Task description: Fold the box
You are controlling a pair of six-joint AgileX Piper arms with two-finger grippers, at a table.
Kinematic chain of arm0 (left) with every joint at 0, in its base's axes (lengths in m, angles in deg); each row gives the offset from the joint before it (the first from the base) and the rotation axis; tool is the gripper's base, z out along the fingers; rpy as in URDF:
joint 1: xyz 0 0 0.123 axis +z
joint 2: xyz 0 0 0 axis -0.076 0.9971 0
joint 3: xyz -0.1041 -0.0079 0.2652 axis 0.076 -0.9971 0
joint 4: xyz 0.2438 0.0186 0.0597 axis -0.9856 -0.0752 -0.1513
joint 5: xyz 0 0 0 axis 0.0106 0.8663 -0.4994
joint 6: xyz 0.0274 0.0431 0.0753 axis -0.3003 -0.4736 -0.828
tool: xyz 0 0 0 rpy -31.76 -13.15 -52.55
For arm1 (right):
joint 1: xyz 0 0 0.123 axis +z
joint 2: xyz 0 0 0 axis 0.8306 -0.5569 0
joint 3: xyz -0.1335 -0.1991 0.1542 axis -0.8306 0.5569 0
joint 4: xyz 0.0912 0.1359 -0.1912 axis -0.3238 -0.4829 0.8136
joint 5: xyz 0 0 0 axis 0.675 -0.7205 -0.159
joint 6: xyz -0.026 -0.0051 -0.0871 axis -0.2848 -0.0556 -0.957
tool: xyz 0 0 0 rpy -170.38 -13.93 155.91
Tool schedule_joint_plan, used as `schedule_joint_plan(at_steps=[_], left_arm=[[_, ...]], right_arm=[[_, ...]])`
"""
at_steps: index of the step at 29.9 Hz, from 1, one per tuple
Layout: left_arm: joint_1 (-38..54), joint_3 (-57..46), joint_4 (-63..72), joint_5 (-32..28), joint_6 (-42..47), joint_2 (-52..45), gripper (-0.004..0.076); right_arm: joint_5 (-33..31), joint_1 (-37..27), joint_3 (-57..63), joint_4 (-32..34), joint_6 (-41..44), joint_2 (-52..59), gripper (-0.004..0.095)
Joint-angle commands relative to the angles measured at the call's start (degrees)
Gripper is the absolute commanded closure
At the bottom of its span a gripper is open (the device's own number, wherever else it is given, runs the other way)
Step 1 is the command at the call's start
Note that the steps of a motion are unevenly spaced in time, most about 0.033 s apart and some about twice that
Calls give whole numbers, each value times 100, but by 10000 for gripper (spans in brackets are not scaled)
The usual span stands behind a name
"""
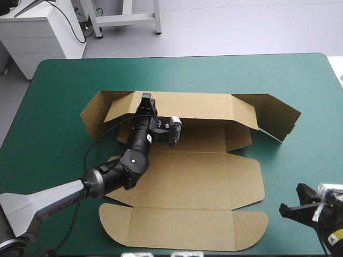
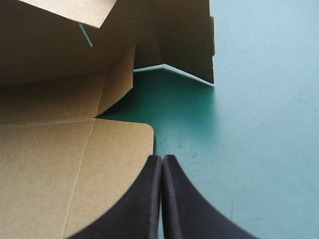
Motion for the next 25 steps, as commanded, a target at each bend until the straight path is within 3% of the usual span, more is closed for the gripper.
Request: schedule_joint_plan(at_steps=[1, 9, 16, 25], left_arm=[[-15, 57, 95, 126, 8, -170, 732], [-15, 57, 95, 126, 8, -170, 732], [-15, 57, 95, 126, 8, -170, 732], [-15, 57, 95, 126, 8, -170, 732]], right_arm=[[245, 4, -934, -96, -400, -1272, 926], [-140, 4, -3167, -246, -1043, -4121, 926], [-1165, 4, -5355, -246, -1445, -6433, 926], [-1683, 4, -8129, -511, -1434, -8372, 928]])
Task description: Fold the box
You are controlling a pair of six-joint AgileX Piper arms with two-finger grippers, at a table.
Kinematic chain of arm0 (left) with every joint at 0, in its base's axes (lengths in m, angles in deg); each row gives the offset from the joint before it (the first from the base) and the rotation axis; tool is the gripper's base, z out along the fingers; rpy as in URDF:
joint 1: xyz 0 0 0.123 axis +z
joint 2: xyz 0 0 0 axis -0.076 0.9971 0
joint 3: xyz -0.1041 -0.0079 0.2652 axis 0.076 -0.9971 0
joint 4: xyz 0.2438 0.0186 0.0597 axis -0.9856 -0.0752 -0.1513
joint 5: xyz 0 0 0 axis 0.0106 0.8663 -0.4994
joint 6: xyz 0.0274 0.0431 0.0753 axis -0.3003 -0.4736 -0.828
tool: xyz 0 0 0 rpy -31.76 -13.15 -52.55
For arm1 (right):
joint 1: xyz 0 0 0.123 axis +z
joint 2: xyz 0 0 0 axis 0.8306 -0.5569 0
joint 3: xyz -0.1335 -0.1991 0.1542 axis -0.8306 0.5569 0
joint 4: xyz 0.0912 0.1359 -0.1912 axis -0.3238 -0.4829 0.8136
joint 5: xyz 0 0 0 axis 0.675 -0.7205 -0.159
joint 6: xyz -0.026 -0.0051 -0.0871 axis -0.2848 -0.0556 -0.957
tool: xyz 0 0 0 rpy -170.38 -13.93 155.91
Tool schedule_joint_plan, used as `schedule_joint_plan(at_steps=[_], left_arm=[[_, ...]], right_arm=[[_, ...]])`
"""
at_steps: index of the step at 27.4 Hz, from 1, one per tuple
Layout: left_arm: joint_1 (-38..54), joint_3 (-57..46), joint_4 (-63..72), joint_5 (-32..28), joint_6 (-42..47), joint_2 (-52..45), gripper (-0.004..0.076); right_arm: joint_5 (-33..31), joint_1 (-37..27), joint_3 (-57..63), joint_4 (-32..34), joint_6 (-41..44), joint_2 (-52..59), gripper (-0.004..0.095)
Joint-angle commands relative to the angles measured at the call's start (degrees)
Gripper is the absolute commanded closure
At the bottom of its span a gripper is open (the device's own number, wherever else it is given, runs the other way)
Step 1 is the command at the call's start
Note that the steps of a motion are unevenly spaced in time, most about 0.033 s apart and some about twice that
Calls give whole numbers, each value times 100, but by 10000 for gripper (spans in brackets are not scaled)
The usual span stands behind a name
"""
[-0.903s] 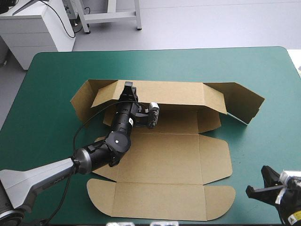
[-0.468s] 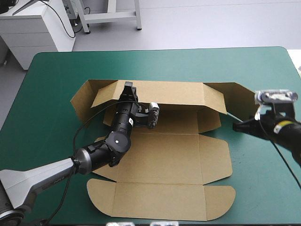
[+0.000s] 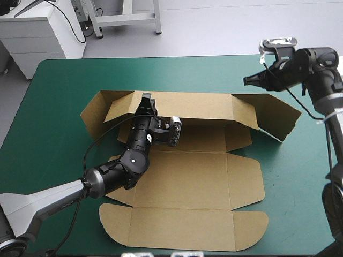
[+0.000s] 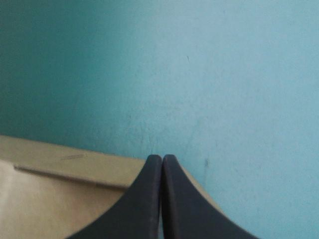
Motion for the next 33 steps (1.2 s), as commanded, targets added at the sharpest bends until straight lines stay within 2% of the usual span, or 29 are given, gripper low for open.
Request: schedule_joint_plan(at_steps=[1, 5, 12, 18, 33], left_arm=[[-11, 61, 95, 112, 8, -170, 732], [-11, 61, 95, 112, 8, -170, 732], [-11, 61, 95, 101, 8, -170, 732], [-11, 61, 110, 89, 8, -170, 732], [-11, 61, 120, 65, 123, -170, 732]], right_arm=[[73, 4, -1005, -247, -62, -234, 928], [-149, 4, -1543, -487, -62, -682, 928], [-890, 4, -1542, -511, -62, -1027, 928], [-890, 4, -1486, -936, -63, -871, 928], [-890, -7, -152, -924, -322, -173, 928]])
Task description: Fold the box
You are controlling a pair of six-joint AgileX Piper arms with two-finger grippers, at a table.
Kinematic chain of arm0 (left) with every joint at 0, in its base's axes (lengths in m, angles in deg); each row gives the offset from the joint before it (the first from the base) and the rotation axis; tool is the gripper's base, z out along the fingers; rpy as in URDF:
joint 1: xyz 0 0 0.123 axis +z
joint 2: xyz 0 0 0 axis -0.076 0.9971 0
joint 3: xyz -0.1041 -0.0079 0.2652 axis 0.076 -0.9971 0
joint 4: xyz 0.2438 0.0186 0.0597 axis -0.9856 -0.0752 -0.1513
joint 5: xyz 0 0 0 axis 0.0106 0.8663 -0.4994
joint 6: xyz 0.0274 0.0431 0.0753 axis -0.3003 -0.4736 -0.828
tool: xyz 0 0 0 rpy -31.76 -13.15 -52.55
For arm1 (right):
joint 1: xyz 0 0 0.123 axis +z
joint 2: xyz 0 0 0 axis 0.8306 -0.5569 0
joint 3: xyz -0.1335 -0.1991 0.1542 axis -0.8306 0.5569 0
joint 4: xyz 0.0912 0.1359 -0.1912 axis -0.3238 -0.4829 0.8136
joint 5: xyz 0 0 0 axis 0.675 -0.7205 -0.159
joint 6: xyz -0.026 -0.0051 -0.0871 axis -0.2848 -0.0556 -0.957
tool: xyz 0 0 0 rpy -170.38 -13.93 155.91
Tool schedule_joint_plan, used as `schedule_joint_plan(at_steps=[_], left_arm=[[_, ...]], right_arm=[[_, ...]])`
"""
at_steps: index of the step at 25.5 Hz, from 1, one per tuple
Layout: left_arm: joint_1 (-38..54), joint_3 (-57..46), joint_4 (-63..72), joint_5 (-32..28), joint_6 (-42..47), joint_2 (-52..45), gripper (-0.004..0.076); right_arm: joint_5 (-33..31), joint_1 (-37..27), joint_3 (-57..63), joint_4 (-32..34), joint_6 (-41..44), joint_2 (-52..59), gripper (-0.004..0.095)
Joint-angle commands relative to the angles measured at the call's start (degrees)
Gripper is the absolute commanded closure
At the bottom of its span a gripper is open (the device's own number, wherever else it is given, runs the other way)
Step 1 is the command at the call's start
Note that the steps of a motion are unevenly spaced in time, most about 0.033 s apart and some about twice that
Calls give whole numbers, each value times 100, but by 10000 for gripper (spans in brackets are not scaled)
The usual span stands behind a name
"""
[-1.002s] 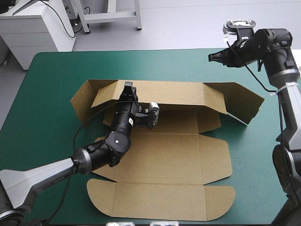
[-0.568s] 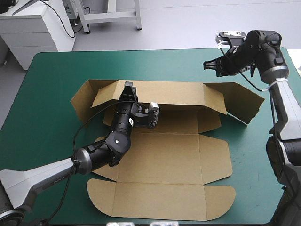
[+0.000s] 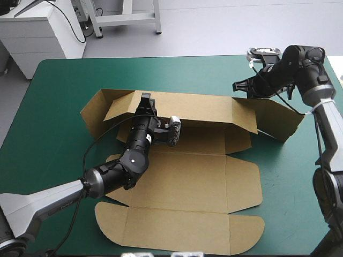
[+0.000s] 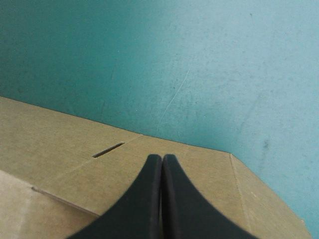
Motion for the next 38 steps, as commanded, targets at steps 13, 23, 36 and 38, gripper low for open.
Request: schedule_joint_plan(at_steps=[13, 23, 36, 38], left_arm=[[-11, 61, 135, 79, 400, -158, 732], [-11, 61, 266, 90, 447, -158, 732], [-11, 61, 469, 90, 447, -158, 732], [-11, 61, 469, 90, 447, -158, 732]], right_arm=[[-178, -1271, 1649, -1897, -1377, 1130, 928], [122, -1341, 2321, -2276, -1586, 1535, 928], [-56, -1876, 2824, -2609, -1778, 1585, 928], [-9, -1876, 3027, -2799, -1930, 1658, 928]])
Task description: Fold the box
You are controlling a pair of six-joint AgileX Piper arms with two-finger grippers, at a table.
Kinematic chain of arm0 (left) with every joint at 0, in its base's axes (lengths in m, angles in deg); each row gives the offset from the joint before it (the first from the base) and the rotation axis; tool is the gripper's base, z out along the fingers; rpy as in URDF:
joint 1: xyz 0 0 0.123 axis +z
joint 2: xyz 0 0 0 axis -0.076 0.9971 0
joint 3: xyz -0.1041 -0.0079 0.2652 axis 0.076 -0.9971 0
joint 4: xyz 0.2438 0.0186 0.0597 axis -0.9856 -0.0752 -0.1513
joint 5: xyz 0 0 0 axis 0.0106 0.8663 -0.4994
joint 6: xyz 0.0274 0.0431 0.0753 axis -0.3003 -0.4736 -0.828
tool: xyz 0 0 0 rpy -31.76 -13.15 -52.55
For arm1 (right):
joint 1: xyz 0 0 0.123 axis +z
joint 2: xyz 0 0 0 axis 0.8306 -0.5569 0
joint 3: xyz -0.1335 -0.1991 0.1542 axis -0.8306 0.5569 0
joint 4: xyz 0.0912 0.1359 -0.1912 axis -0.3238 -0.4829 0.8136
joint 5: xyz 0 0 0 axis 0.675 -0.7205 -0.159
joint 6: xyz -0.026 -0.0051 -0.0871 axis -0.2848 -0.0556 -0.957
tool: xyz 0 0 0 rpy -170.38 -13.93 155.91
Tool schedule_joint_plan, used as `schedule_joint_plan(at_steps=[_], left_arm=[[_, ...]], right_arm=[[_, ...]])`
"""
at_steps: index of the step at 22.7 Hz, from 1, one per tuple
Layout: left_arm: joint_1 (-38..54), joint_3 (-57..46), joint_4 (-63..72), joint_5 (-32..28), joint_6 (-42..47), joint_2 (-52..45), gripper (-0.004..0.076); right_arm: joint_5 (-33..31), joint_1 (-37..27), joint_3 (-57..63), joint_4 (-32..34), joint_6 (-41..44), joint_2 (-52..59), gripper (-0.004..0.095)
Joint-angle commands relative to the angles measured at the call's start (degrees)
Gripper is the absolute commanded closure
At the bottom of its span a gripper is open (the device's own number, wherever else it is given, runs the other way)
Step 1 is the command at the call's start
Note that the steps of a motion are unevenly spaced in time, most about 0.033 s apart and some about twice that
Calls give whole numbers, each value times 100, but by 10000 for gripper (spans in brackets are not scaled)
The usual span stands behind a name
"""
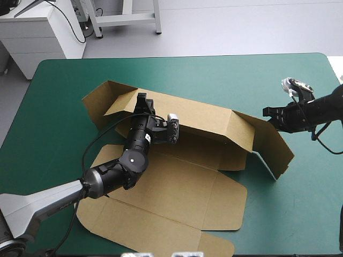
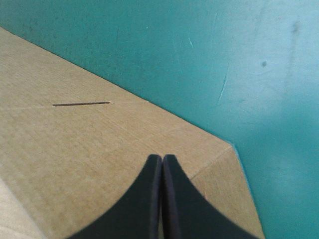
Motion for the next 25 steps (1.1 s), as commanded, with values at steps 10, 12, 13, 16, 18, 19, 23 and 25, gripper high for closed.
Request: schedule_joint_plan(at_steps=[10, 12, 13, 16, 18, 19, 23, 25], left_arm=[[-11, 61, 247, 54, 95, -134, 732], [-11, 61, 247, 54, 95, -134, 732], [-11, 61, 247, 54, 95, -134, 732], [-11, 61, 269, 54, 95, -134, 732], [-11, 61, 370, 54, 95, -134, 732], [-11, 61, 399, 54, 95, -134, 732], [-11, 61, 398, 54, 95, -134, 732], [-11, 61, 398, 54, 95, -134, 732]], right_arm=[[954, -43, 1836, -1187, -766, 1411, 928], [970, -43, 2028, -1273, -834, 1526, 928], [971, -43, 2096, -1413, -922, 1558, 928], [1006, -43, 2226, -1905, -1150, 1651, 928], [996, -43, 2226, -2057, -1187, 1701, 928], [996, -43, 2226, -2084, -1199, 1732, 928], [996, -43, 2226, -2094, -1199, 1918, 928], [985, -43, 2226, -2094, -1199, 1994, 928]])
